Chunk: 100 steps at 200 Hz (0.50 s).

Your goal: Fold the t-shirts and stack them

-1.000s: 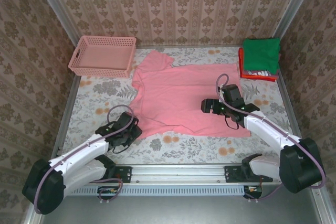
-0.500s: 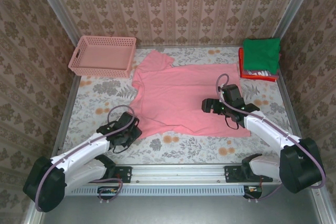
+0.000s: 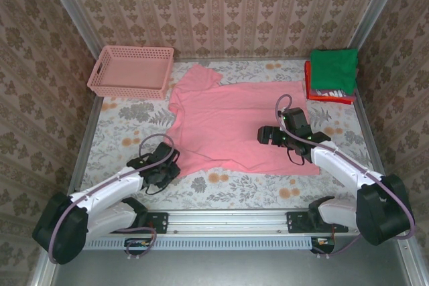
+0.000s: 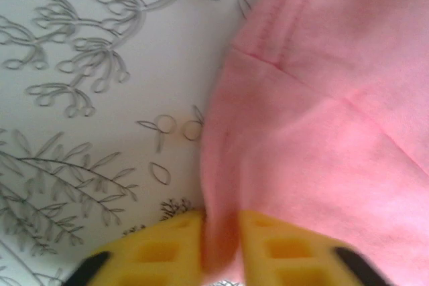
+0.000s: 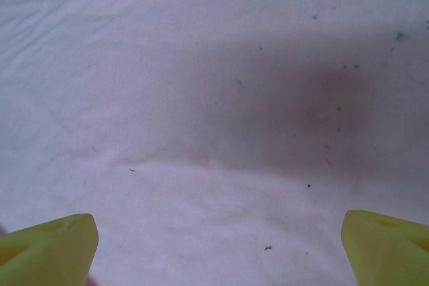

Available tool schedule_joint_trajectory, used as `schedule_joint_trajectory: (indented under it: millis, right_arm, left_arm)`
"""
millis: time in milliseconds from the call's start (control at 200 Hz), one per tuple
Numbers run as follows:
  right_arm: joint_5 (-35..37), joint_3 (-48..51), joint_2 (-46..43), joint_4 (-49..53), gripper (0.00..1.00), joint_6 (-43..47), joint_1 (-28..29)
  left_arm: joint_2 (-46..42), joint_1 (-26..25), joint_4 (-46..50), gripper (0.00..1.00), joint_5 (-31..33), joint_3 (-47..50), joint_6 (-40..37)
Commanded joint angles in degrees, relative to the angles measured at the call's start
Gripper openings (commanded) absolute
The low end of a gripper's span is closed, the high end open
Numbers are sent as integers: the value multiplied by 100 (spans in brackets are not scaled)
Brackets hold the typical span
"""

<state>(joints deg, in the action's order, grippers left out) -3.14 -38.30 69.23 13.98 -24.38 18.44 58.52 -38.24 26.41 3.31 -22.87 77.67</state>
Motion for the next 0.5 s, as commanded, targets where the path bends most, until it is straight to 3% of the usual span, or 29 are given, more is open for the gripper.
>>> schedule_joint_trajectory:
  millis: [0,35,205,270,340,495]
  right_arm:
    - [333,-105,-115,238,95,-87,22]
    - [537,-107,-222,337,95,-92,20]
    - [1289,-53,-985,979,95,-260,-242]
    - [1574,-53,-1325,1496,100,-485,-487]
    - [1673,-35,-1663,2177,100,-616,-958]
    - [1140,337,-2444,2859,100,-650,-2271]
  left_arm:
    - [-58,-23,-120,4,54,13,-25]
    - [-85,-18,-99,0,42,34,-43]
    - [-289,-8,-60,0,15,130,-32]
    - [-423,-8,81,0,89,65,-53]
    - [-594,-4,242,0,277,0,-81]
    - [-831,100,463,0,447,-97,-109]
